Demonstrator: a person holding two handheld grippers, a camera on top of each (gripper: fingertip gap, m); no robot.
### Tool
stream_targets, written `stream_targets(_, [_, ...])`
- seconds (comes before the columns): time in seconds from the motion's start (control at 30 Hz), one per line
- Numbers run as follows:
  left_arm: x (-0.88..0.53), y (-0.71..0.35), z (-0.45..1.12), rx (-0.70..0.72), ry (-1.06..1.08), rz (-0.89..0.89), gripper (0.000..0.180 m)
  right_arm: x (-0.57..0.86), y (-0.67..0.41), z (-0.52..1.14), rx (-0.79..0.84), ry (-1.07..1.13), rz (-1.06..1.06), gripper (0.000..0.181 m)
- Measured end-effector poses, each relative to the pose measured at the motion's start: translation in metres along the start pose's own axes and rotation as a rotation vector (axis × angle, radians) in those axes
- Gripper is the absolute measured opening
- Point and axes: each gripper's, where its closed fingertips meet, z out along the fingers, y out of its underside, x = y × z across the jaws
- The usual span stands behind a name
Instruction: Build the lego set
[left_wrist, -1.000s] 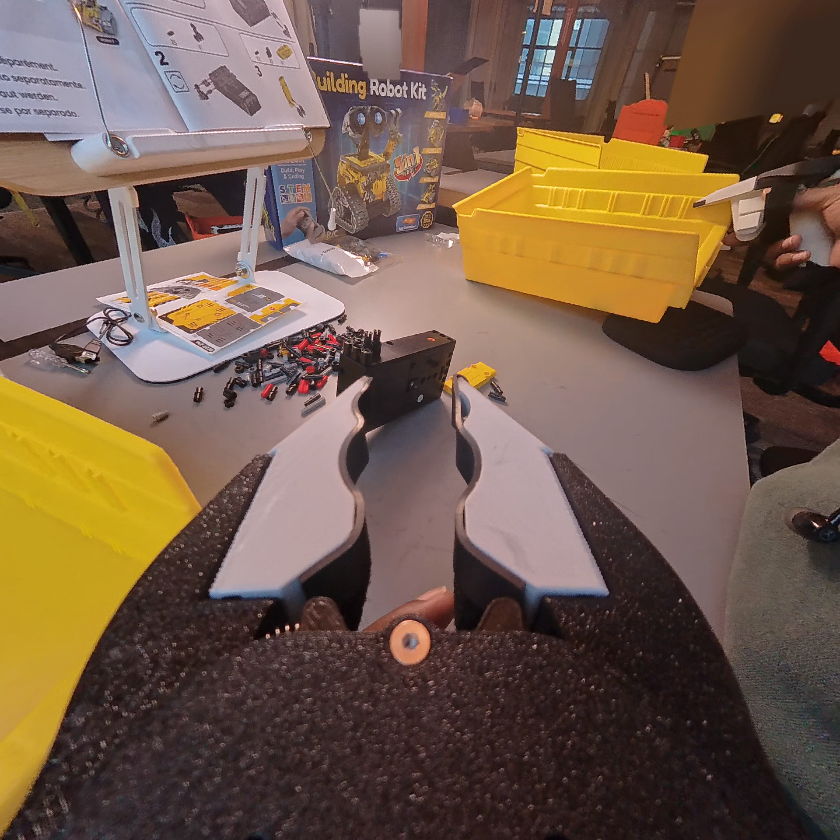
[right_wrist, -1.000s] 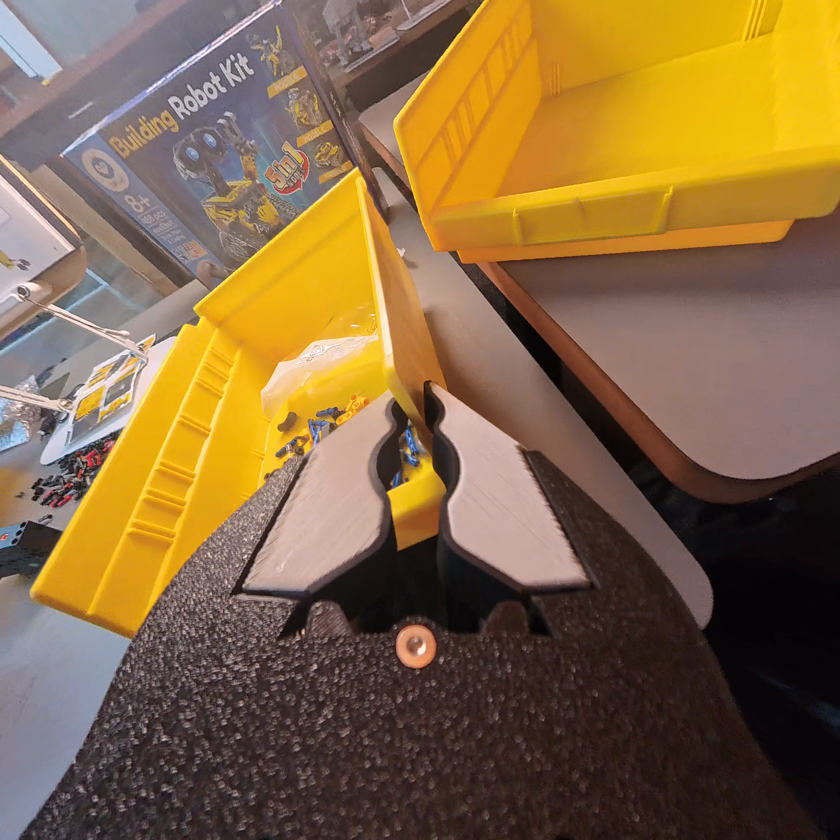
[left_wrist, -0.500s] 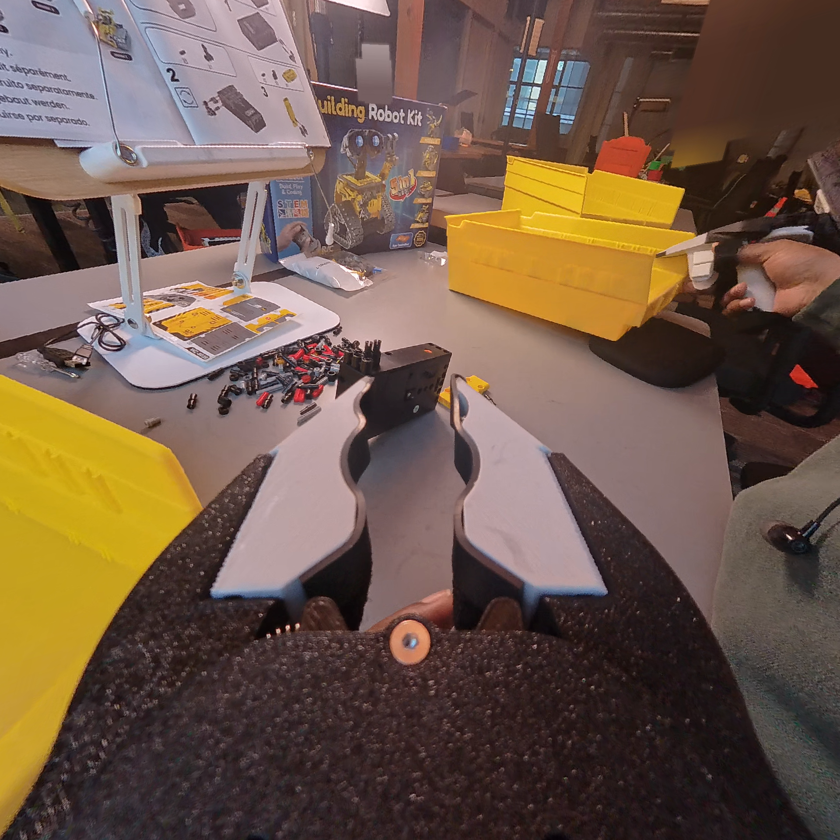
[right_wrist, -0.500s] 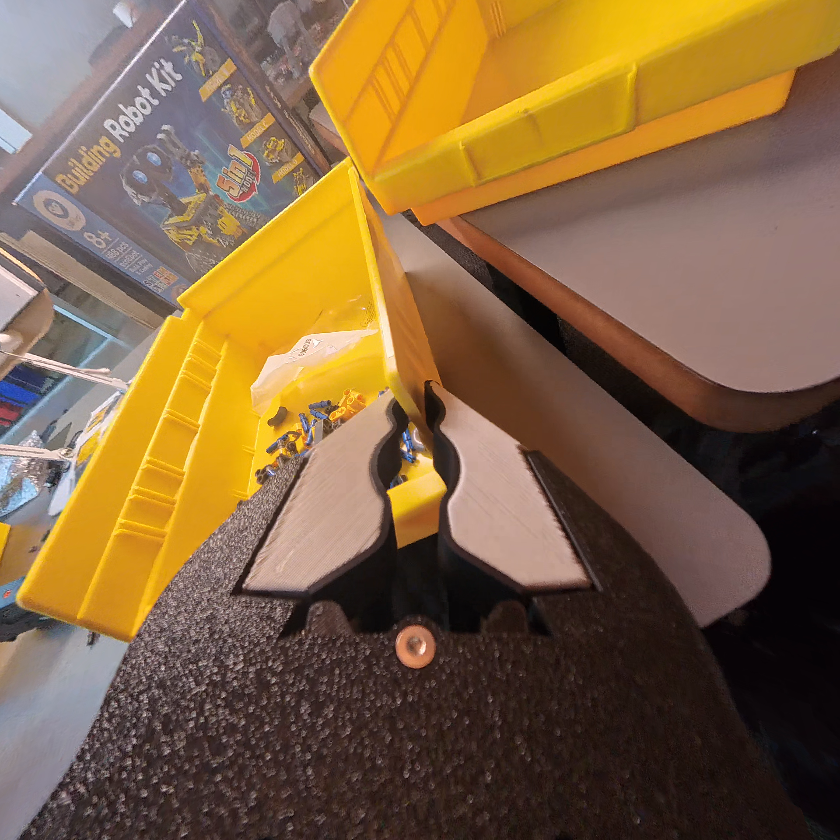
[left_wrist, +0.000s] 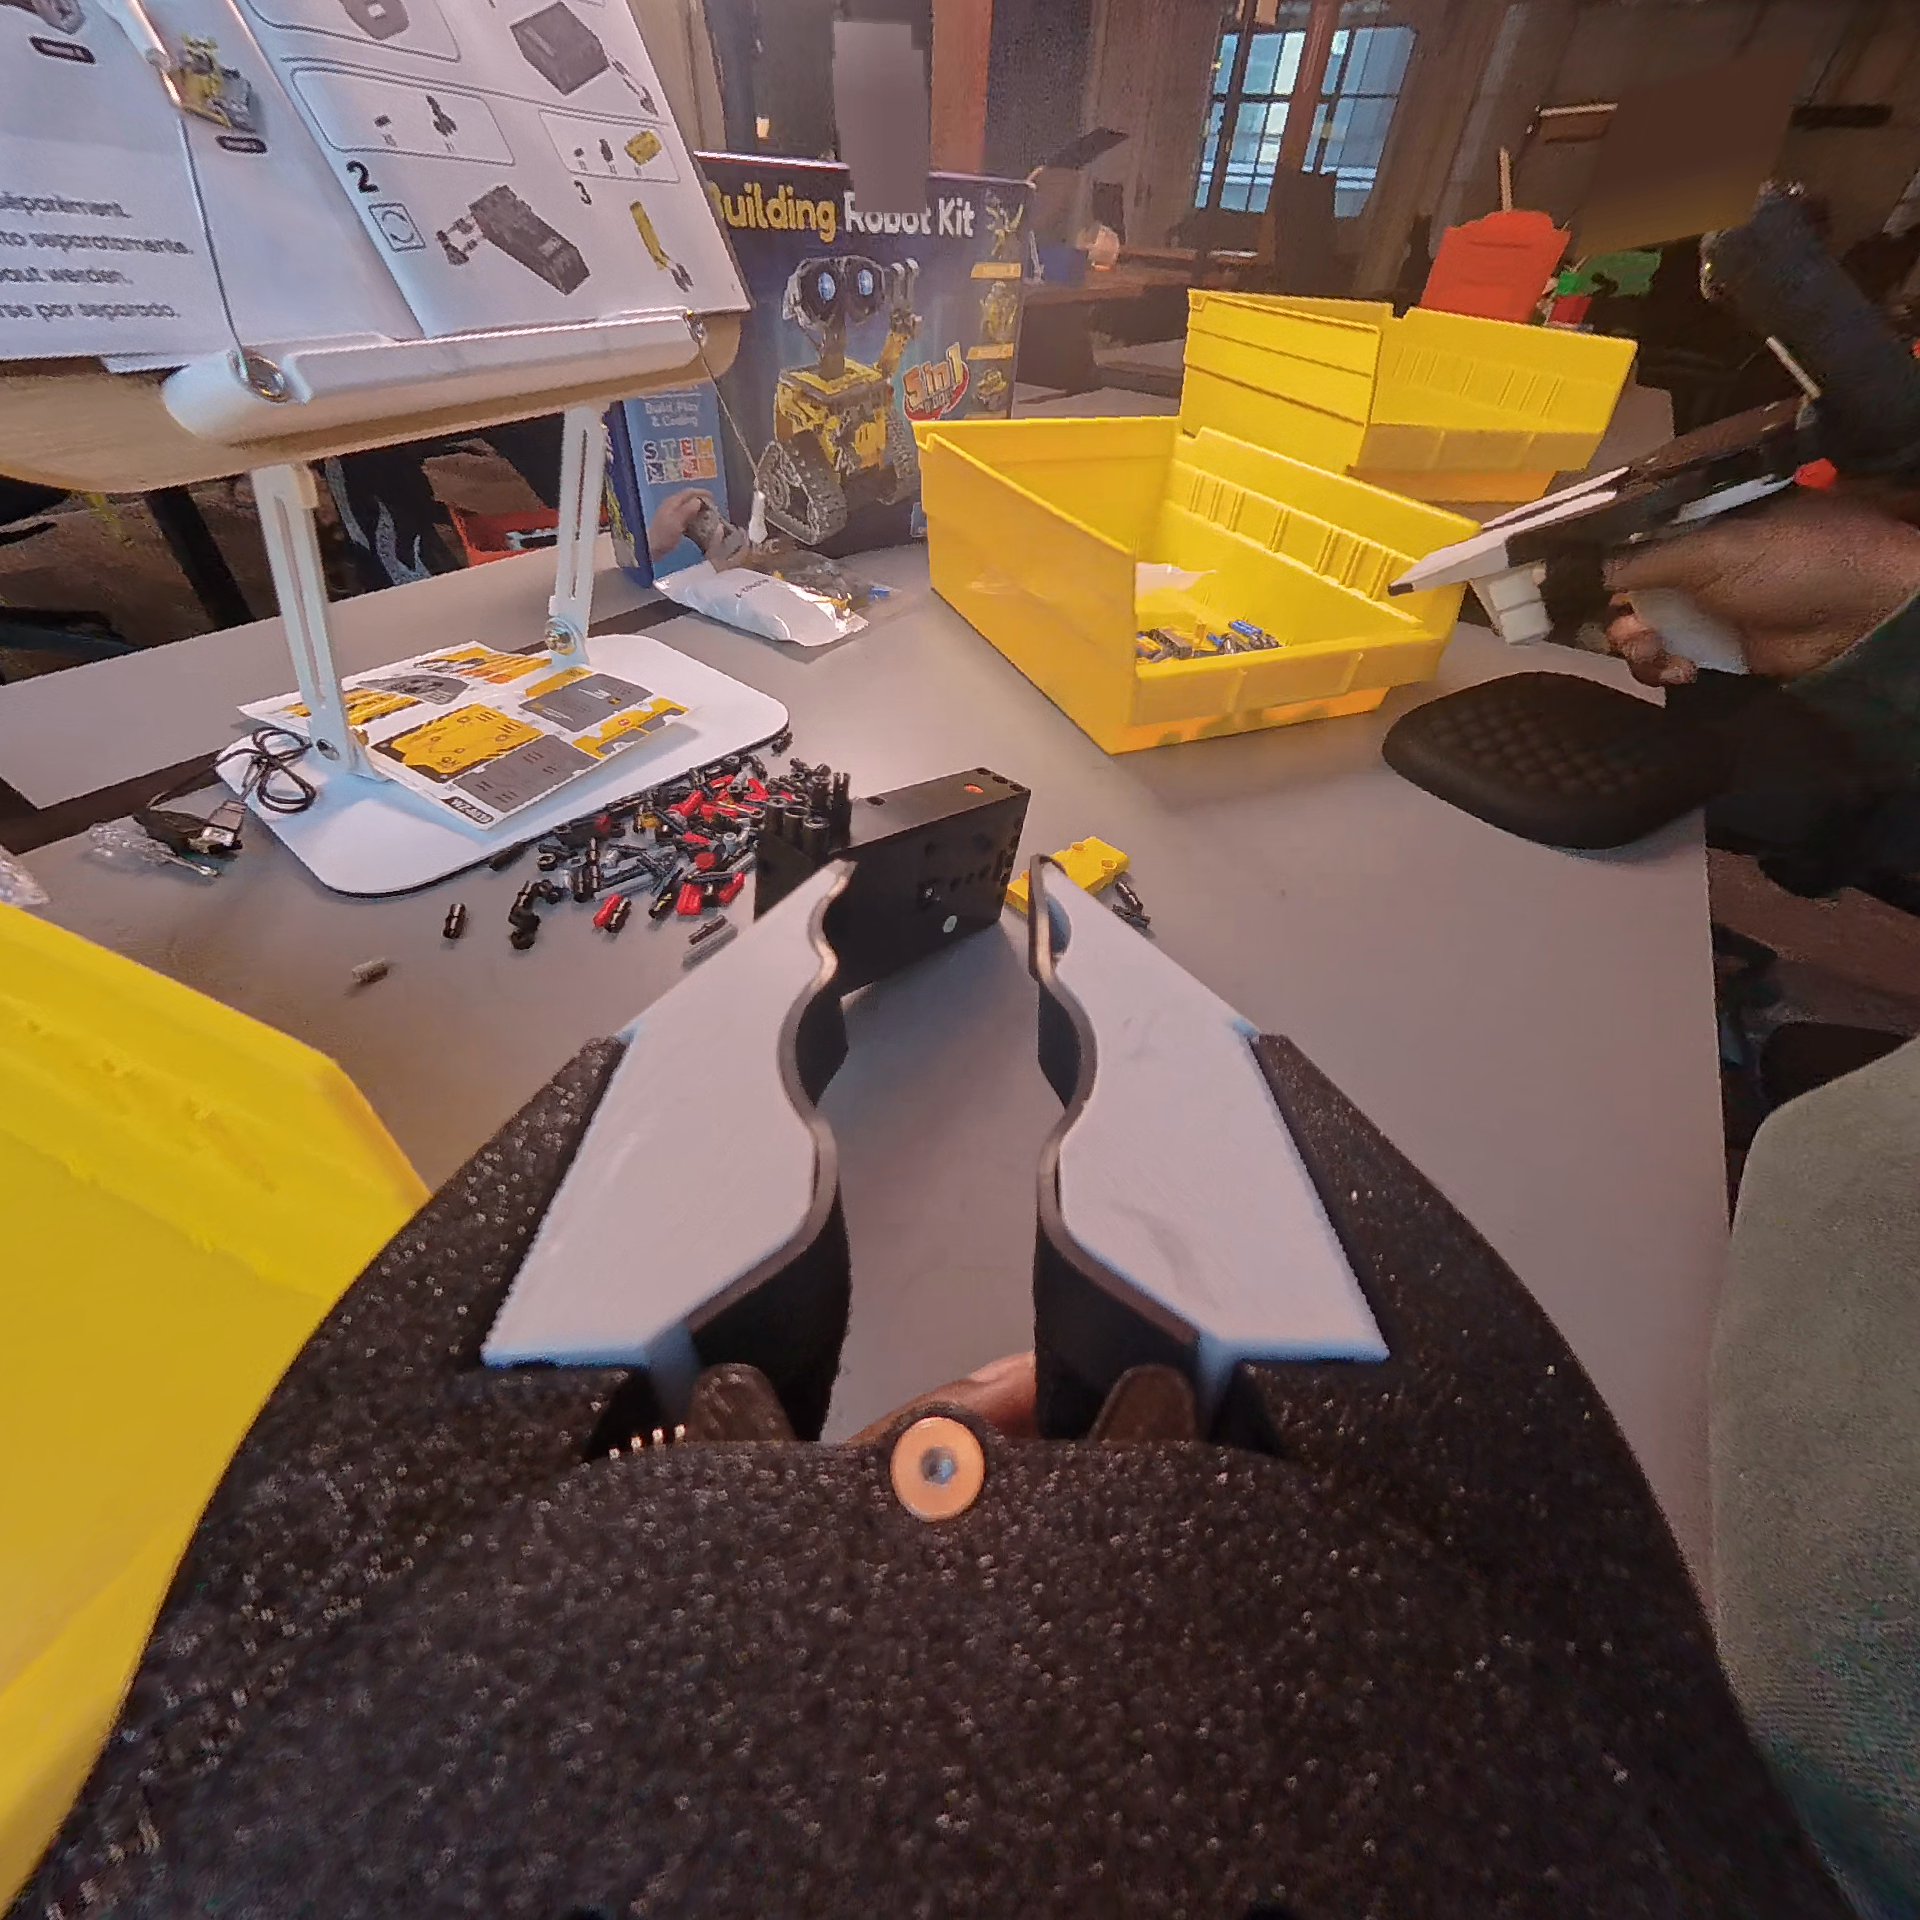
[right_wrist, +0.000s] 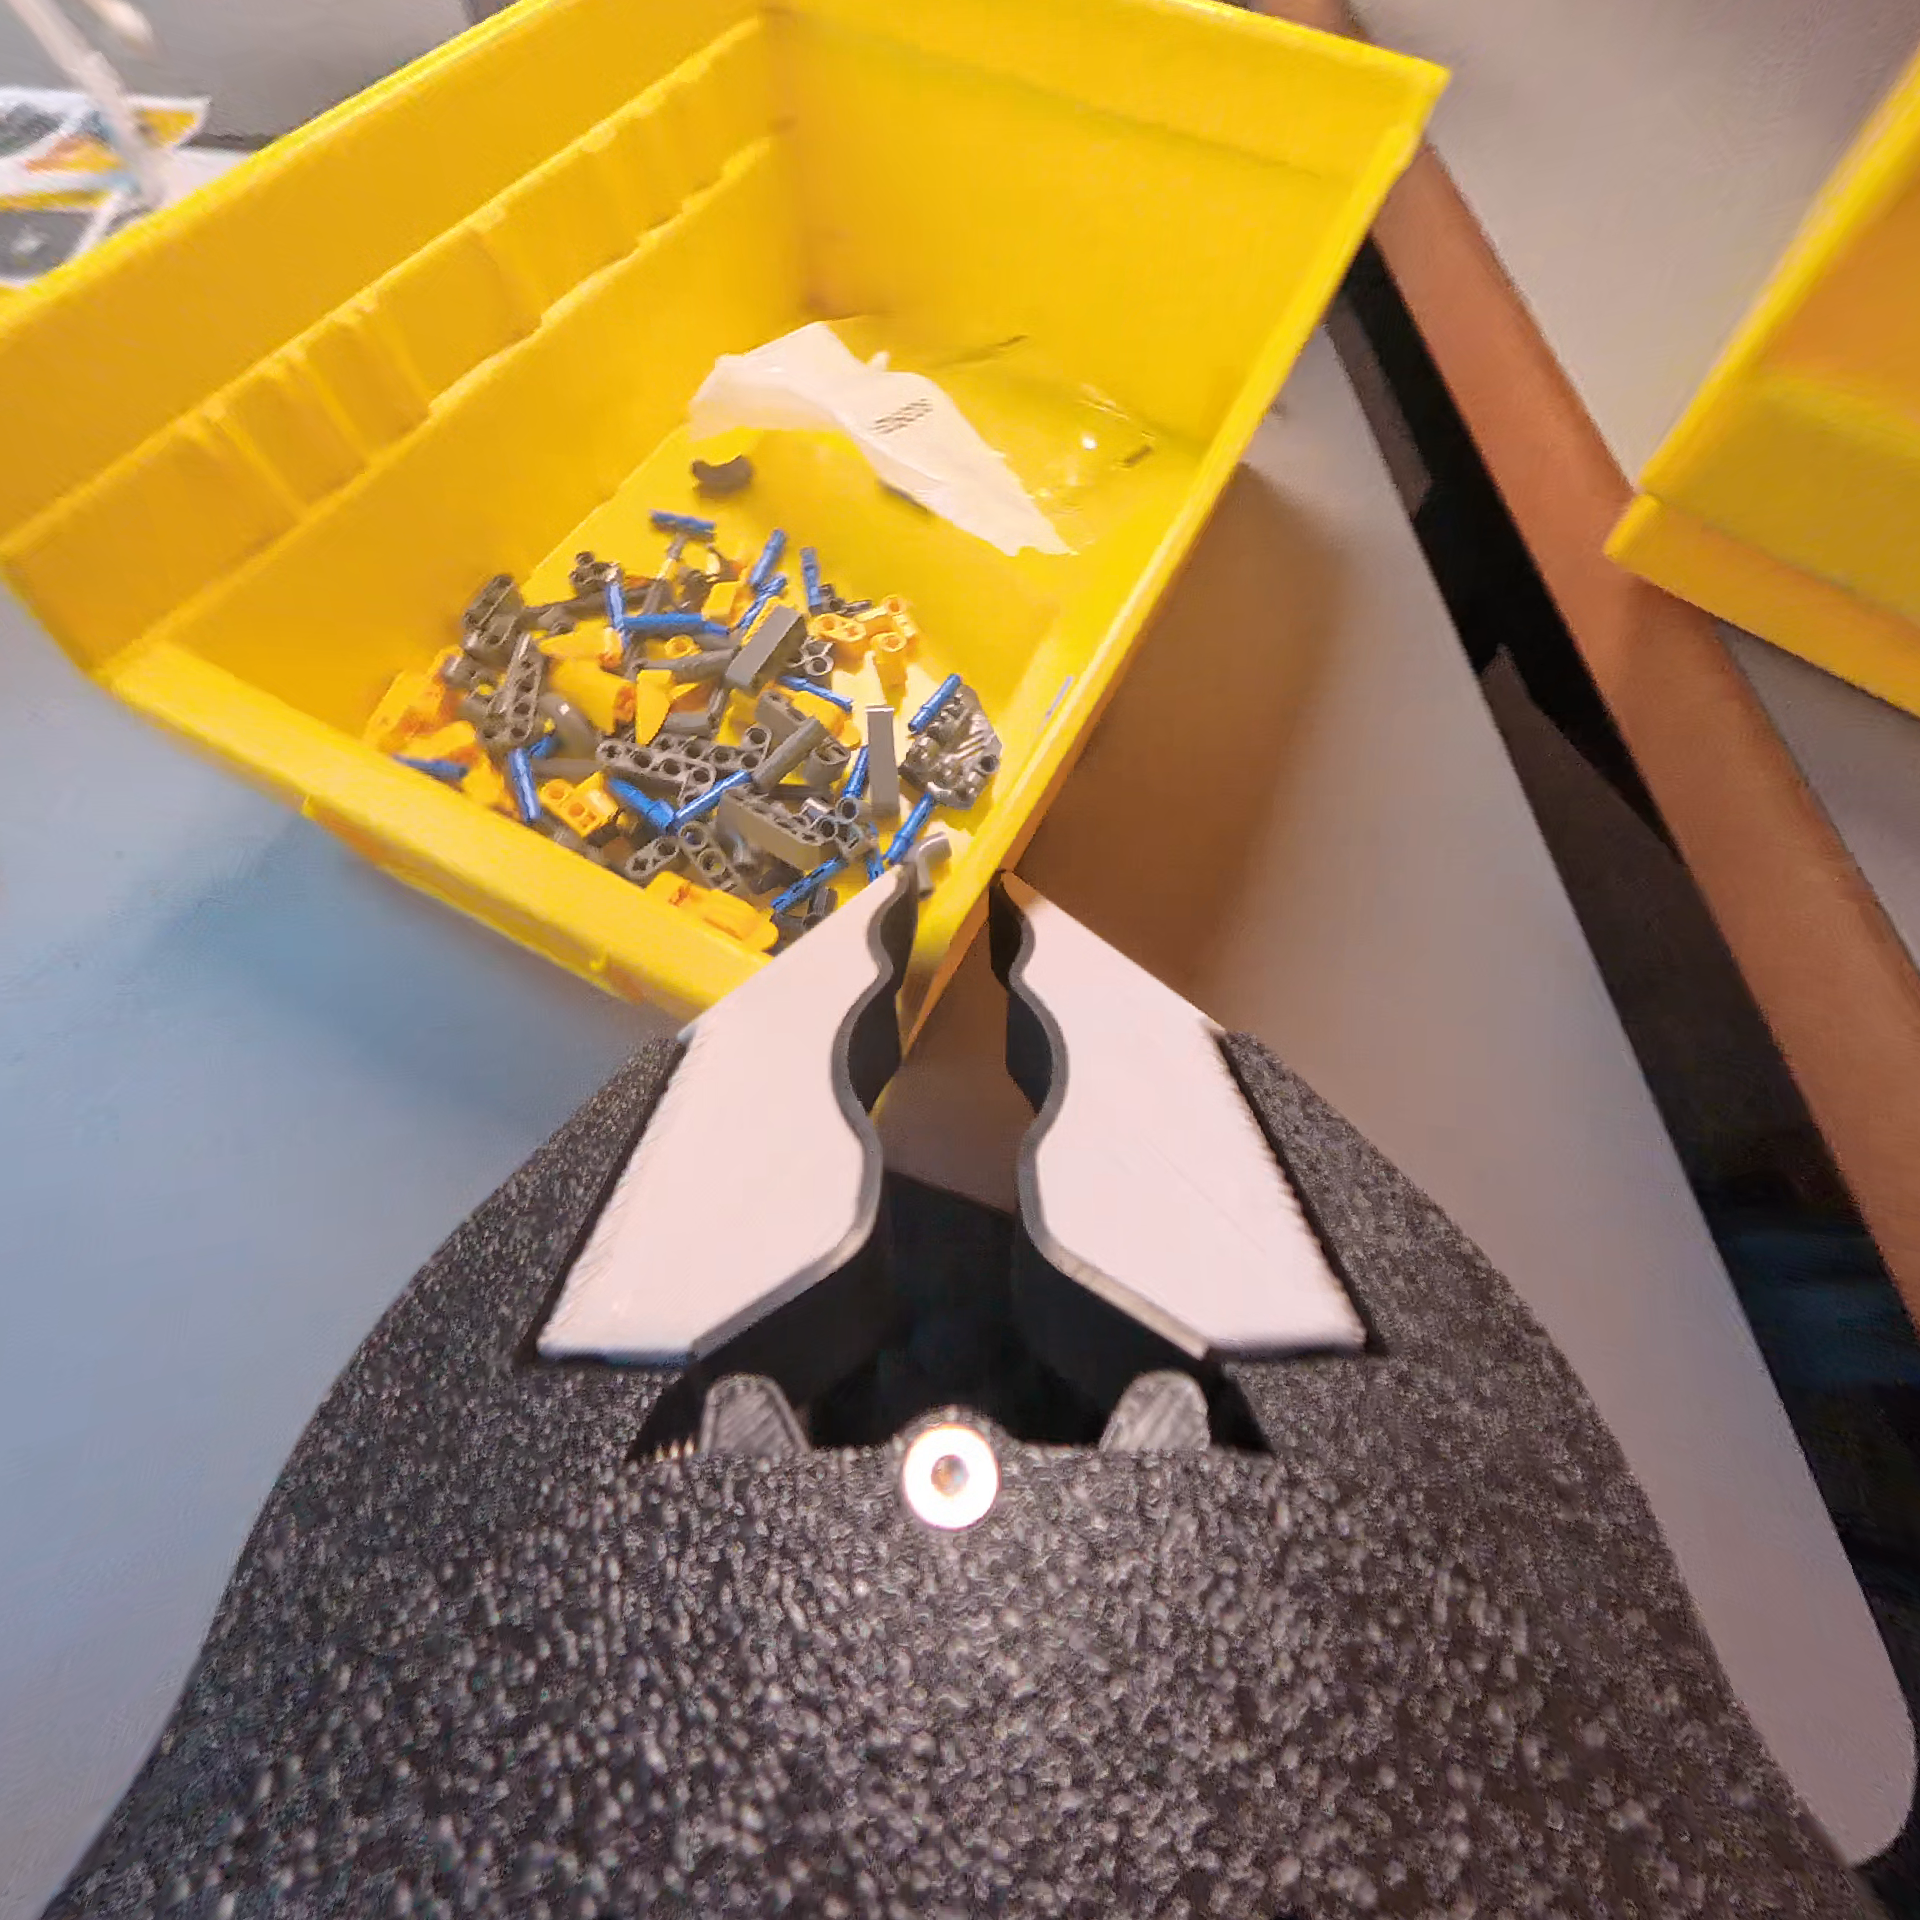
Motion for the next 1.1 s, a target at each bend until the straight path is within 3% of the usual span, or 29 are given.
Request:
stream_targets(0.33, [0.036,-0.008,0.033,-0.087,0.037,0.110,0.031,-0.075,0.008,-0.017,0.064,-0.063,-0.210,0.040])
stream_targets(0.5, [0.056,-0.014,0.048,-0.110,0.067,0.151,0.031,-0.078,0.005,-0.012,0.098,-0.020,-0.221,0.041])
stream_targets(0.8, [0.062,-0.016,0.045,-0.050,0.055,0.136,0.031,0.013,-0.011,0.007,0.025,0.103,-0.180,0.008])
stream_targets(1.1, [0.020,-0.010,0.018,0.014,-0.072,0.066,0.032,0.084,-0.019,0.026,0.018,0.243,-0.023,0.006])
